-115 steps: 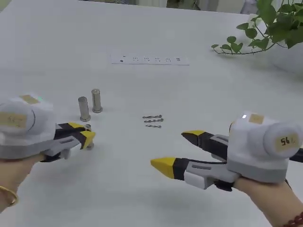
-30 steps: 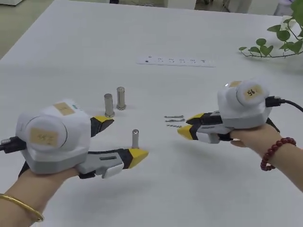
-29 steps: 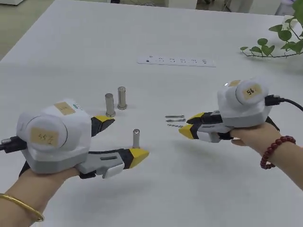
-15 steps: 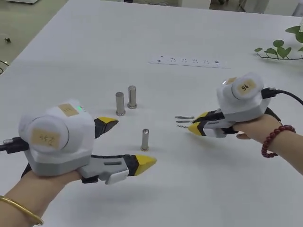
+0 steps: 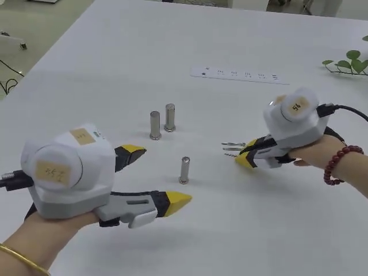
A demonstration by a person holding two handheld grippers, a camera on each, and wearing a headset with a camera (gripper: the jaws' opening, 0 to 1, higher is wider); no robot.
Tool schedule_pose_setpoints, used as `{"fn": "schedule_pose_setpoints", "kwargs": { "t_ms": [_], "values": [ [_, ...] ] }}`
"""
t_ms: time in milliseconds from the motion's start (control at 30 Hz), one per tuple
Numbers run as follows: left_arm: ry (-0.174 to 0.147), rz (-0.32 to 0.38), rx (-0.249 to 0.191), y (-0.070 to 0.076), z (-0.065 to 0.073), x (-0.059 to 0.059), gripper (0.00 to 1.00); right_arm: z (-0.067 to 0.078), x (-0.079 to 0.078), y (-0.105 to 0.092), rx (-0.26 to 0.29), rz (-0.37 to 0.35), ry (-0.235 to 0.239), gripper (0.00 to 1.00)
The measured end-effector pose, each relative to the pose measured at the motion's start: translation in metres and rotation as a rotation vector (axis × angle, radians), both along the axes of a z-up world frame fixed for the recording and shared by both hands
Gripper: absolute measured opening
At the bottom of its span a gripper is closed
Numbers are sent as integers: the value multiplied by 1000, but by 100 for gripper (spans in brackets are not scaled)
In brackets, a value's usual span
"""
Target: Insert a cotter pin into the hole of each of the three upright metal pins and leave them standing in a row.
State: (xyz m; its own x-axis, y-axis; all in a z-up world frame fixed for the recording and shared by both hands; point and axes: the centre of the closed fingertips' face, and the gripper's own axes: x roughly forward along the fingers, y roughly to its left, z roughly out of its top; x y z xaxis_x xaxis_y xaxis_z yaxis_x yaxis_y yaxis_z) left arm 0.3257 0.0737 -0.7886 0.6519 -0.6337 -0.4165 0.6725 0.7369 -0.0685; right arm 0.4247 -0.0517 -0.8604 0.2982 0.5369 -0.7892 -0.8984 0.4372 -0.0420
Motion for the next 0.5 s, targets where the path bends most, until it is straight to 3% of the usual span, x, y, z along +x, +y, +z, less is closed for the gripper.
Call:
{"fn": "schedule_pose_setpoints", "kwargs": {
  "t_ms": [267, 500],
  "values": [
    [10, -7, 9, 1, -3, -3, 69, 0, 3, 0, -63, 31, 35, 7],
    [15, -8, 18, 3, -5, -4, 69, -2, 1, -1, -142, 110, 6, 5]
  ]
}}
